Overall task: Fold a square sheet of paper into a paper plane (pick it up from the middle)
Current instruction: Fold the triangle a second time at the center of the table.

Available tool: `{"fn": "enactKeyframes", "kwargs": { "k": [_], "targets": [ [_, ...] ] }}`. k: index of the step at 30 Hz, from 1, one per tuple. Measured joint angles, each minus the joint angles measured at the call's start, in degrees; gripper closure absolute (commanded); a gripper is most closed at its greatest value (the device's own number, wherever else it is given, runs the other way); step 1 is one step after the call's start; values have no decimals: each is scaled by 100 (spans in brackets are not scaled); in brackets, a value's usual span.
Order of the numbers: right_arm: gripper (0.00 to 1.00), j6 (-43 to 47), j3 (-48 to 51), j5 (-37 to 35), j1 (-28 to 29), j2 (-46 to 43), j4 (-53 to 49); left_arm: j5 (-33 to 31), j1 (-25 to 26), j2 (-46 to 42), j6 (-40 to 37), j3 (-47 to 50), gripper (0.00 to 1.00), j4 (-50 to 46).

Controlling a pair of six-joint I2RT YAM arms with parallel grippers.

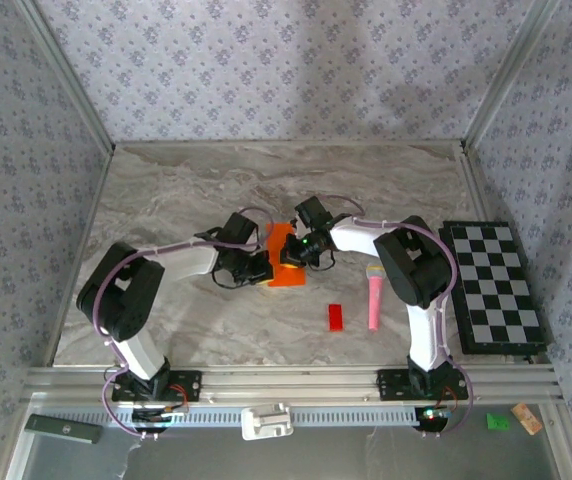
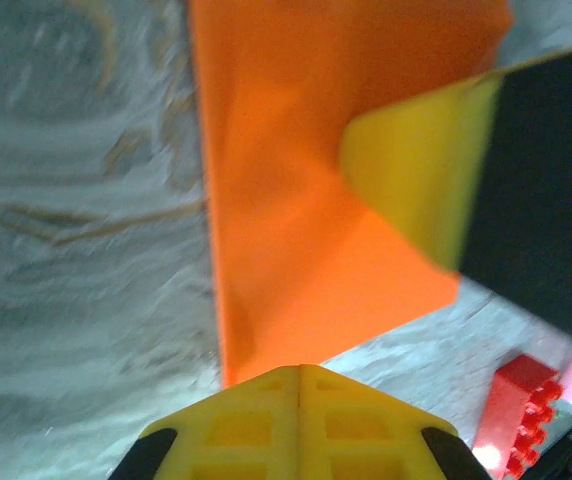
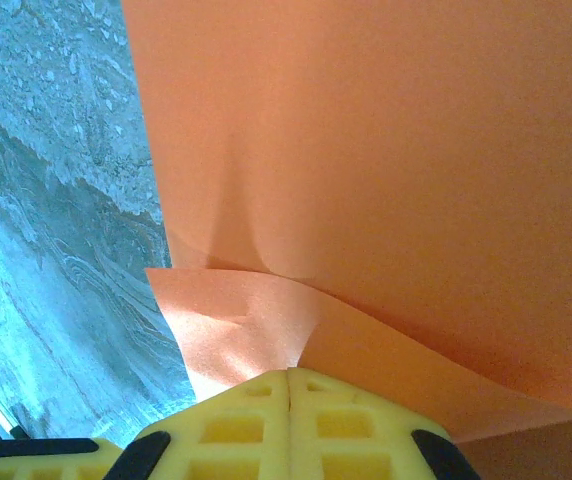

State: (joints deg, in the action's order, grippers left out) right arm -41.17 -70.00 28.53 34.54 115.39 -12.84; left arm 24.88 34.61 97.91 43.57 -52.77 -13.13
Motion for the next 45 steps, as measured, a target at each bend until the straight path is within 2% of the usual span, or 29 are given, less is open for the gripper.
{"fn": "enactKeyframes", "kwargs": {
  "k": [8,26,34,45],
  "targets": [
    [98,4,0,61,-15,0,17,-28,-15,466,149,-168,100,114],
    [97,610,-55,-133,-11,-382,-289,-24,-44,479,151,-168,100,98],
    [97,612,-52,-127,203,-319,-299,-20,-48,481,151,-166,100,105],
    [97,643,-17,-59,142,-85,-229,2,-50,479,175,-140,100,133]
  ]
}}
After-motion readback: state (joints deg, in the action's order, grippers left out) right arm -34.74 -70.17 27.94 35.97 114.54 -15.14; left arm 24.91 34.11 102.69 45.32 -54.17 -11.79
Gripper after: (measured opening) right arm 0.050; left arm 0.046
